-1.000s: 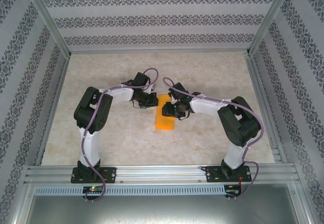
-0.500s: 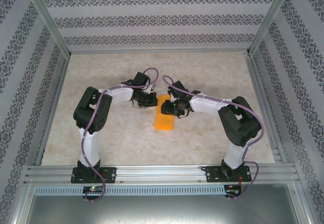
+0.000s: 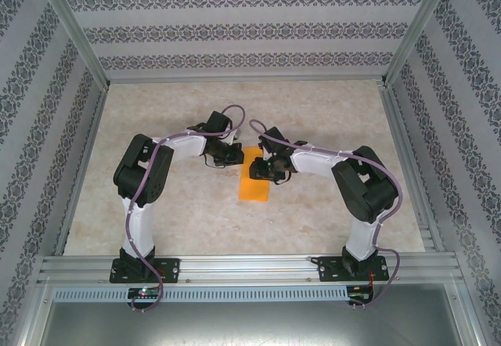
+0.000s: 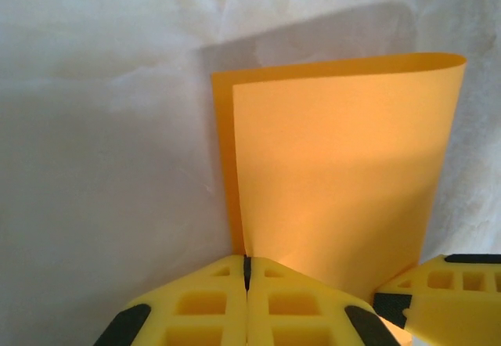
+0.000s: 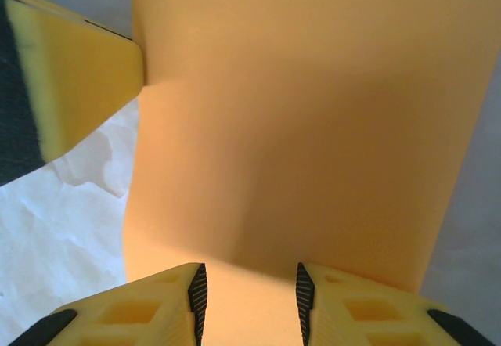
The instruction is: Fold a paper plane with a square sheet of paper (pick it up from the middle)
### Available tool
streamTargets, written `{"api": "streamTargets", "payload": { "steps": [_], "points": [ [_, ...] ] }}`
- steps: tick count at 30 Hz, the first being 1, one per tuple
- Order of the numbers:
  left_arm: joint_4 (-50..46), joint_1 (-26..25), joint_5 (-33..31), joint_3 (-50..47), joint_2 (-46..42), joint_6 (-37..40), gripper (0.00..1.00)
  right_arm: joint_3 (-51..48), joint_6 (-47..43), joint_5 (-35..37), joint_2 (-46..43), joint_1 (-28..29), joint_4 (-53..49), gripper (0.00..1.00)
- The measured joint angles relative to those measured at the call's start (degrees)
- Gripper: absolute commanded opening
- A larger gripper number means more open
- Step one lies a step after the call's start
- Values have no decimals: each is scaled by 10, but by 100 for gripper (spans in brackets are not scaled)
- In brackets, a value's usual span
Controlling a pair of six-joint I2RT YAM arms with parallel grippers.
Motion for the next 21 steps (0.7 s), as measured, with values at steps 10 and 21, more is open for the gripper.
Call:
{"api": "streamTargets", "payload": {
  "steps": [10,21],
  "points": [
    [0,0,0,0,0,0,7,7,-14,0,3,0,-9,37],
    [-1,0,-1,0,0,3,7,9,-16,2,2,0,-14,38]
  ]
}}
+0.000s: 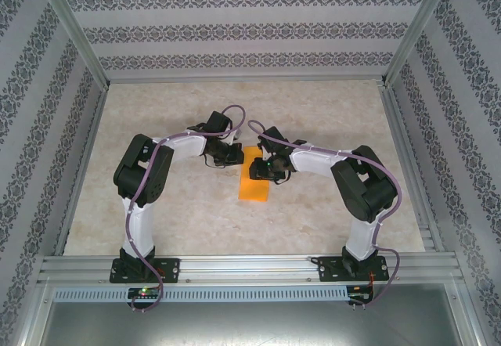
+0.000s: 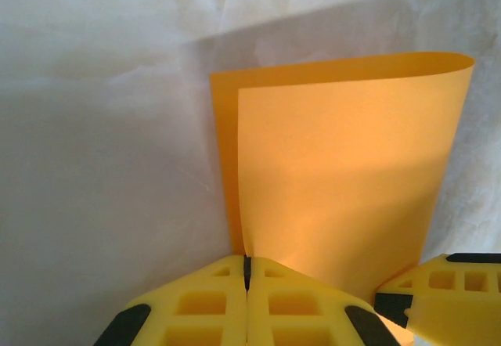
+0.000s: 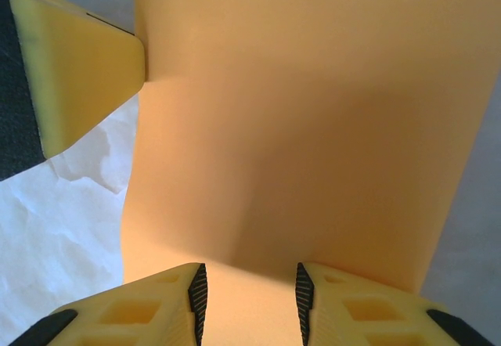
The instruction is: Fold a paper plane with a square sheet of paper (pick it up from the middle)
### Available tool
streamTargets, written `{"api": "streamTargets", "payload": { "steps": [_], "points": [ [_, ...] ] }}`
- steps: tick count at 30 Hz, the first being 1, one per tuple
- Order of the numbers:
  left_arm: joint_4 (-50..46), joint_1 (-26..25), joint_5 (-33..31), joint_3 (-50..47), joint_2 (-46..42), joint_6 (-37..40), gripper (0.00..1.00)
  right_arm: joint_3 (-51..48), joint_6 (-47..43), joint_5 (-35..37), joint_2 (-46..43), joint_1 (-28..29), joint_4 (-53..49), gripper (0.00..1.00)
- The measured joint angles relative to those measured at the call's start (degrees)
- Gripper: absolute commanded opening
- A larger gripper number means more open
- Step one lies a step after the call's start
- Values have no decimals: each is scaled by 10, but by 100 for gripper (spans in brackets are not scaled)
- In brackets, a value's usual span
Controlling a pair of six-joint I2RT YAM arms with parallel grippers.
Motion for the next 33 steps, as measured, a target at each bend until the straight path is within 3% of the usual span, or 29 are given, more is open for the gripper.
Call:
{"api": "streamTargets", "payload": {
  "steps": [10,33],
  "points": [
    [-4,0,-4,0,0,9,7,0,2,-2,-28,0,0,38],
    [-7,0,-4,3,3,16,7,0,2,-2,-3,0,0,38]
  ]
}}
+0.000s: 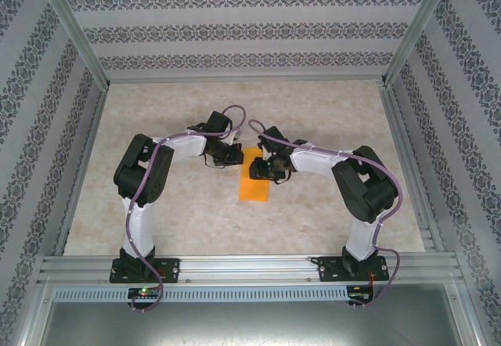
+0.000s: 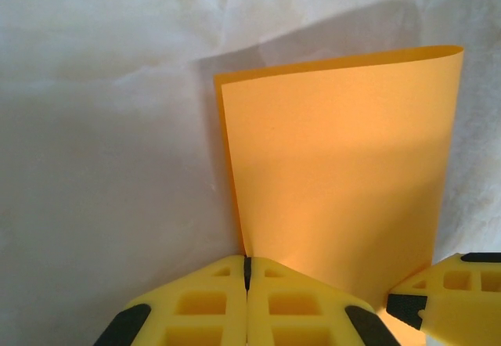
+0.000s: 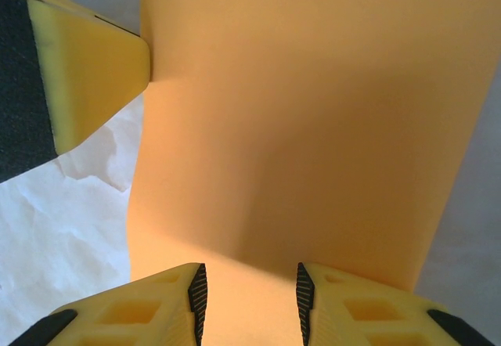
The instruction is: Fold a paper plane with a square sheet of paper (pick it up from the middle)
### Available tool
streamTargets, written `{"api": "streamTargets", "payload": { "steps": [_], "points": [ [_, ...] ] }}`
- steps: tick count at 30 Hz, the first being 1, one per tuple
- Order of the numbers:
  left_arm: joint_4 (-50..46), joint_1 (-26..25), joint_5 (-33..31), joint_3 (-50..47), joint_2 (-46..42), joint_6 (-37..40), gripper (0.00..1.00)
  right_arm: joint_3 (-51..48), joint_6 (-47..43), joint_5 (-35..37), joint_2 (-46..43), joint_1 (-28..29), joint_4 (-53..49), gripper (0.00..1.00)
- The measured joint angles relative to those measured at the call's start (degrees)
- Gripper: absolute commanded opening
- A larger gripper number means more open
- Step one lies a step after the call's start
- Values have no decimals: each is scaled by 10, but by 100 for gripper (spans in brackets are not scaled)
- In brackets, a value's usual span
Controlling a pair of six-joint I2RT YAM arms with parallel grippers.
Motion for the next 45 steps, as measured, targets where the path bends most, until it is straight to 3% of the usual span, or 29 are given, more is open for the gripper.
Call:
{"api": "streamTargets", "payload": {
  "steps": [30,45],
  "points": [
    [-36,0,-2,28,14,22,8,10,-14,12,6,8,-12,39],
    [-48,0,-10,37,17,36,8,-13,33,-33,-16,13,33,39]
  ]
}}
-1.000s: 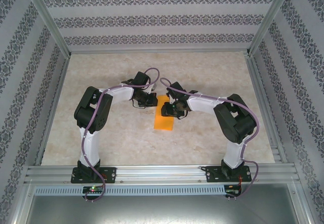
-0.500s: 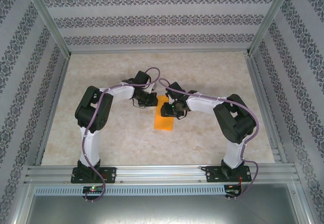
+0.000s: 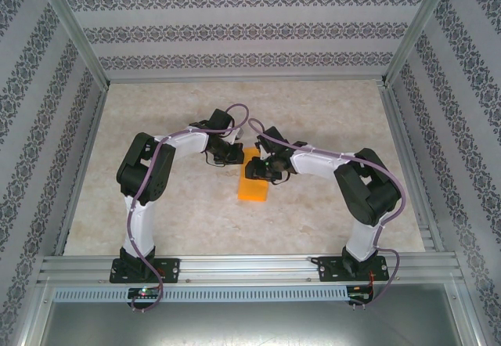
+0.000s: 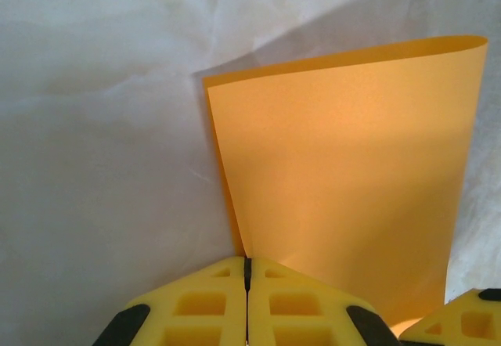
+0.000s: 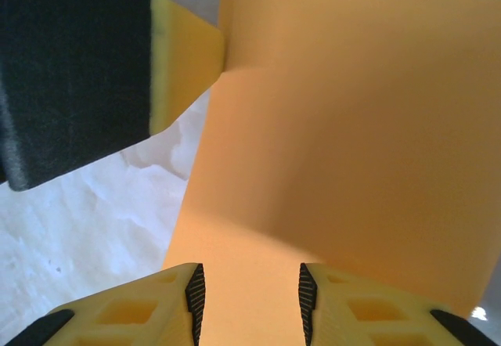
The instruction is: Fold a paper plane with a square sheet of paper (pick it up from the middle)
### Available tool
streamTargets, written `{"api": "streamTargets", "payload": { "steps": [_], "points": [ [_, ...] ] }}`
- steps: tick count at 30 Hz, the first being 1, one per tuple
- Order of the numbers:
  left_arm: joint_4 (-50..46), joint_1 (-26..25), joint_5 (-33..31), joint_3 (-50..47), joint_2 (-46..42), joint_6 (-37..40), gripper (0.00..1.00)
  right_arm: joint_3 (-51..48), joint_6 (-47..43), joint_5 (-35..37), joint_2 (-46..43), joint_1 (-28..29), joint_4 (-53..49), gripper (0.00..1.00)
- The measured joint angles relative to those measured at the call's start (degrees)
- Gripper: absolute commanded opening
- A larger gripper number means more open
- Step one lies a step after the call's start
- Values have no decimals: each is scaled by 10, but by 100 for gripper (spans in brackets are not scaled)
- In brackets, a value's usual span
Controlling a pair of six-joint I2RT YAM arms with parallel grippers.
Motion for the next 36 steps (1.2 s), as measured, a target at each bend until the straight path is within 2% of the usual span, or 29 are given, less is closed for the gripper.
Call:
{"api": "streamTargets", "payload": {
  "steps": [36],
  "points": [
    [-15,-7,-21,10,3,20,9,-39,40,-24,7,25,49,38]
  ]
}}
